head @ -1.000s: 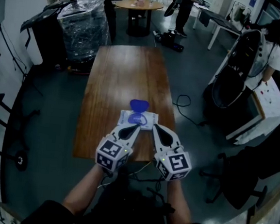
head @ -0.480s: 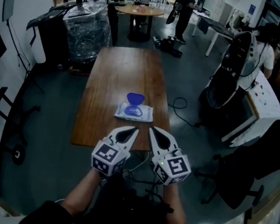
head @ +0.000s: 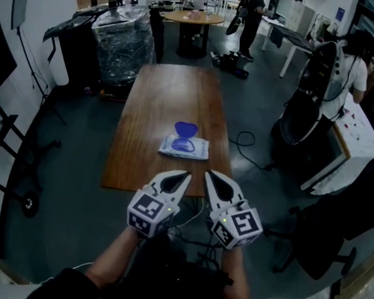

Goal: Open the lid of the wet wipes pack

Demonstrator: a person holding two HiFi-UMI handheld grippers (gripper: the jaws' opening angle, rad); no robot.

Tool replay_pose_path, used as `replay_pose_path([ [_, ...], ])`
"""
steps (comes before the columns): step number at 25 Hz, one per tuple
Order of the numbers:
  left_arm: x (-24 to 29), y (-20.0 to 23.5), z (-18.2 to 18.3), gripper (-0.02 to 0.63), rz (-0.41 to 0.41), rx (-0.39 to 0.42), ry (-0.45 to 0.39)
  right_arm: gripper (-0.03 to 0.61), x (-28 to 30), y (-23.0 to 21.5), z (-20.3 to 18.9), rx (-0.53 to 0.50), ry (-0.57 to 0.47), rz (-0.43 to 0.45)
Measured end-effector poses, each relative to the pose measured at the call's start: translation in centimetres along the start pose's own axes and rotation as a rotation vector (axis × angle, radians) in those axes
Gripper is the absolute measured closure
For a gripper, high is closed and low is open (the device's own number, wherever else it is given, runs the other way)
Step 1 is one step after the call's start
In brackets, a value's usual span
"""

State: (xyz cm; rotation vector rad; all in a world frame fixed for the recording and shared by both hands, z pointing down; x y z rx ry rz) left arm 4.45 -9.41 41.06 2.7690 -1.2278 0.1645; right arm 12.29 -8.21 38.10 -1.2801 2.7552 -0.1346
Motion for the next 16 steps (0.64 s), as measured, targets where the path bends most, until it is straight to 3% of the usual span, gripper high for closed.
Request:
replay_pose_path([
  [16,-0.57,-0.37,-0.05,0.607,-0.019,0.018,0.017,0.569,-0.06,0.47,0.65,-0.005,-0.01,-0.004],
])
Point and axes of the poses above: the fingertips, and each gripper's own axes: x forward along the fingers, y to its left, z out of its top, the point moved 3 cm from there along -x, backward along the fingers, and after that the axes turned 1 degree about -z, right-handed, at the moved point
